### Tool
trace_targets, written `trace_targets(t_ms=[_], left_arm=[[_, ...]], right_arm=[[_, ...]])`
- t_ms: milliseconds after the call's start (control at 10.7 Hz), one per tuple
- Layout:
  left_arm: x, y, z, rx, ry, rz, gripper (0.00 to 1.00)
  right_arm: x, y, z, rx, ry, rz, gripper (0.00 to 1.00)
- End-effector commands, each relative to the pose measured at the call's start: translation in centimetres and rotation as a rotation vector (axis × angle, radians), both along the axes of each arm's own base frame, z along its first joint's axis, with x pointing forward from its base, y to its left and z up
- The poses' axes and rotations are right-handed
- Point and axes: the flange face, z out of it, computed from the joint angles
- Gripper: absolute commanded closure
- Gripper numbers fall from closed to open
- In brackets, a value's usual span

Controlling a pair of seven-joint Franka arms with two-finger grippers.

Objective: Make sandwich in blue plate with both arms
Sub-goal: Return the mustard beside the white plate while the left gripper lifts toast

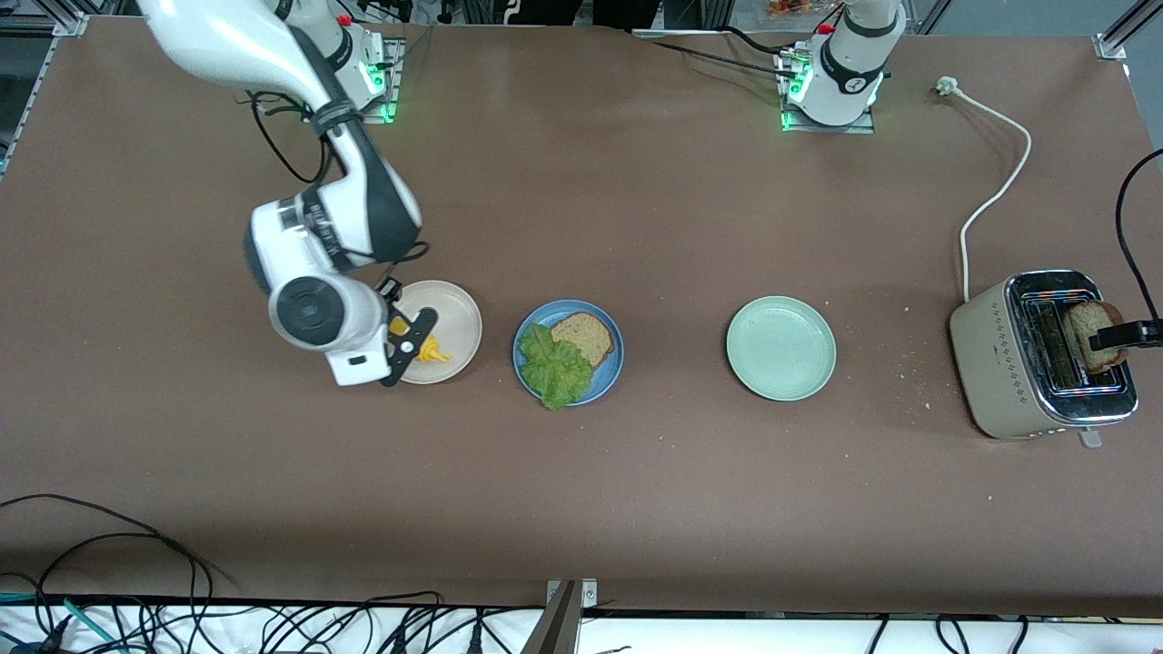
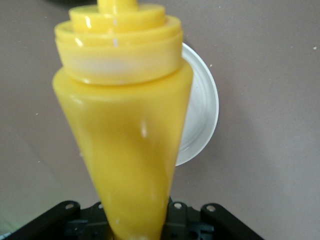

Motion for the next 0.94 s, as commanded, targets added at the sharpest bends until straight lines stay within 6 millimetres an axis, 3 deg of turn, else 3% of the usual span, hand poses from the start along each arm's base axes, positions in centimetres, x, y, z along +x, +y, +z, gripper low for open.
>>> trace_targets(t_ms=[0, 188, 376, 563, 751, 845], left_arm=[[-0.4, 1.0, -1.1, 0.01, 0.034, -0.008, 0.08], [-0.7, 1.0, -1.7, 0.002, 0.053, -0.005, 0.12], [-1.3, 2.2, -2.5, -0.003, 0.069, 0.015, 0.18], [-1.7, 2.2, -2.9, -0.01, 0.093, 0.027, 0.64], [-1.7, 1.7, -2.7, -0.005, 0.12, 0.014, 1.0], [-1.7, 1.3, -2.3, 0.013, 0.142, -0.001, 1.0]], right_arm=[[2.2, -8.7, 0.4, 0.282, 0.061, 0.048, 1.0], [2.6, -13.5, -0.6, 0.404, 0.092, 0.083, 1.0], [2.7, -17.0, -2.8, 0.559, 0.144, 0.059, 1.0], [3.4, -19.1, -5.6, 0.718, 0.163, 0.109, 1.0], [3.4, -21.0, -9.4, 0.873, 0.136, 0.176, 1.0], [3.8, -21.3, -10.9, 0.966, 0.086, 0.25, 1.0]])
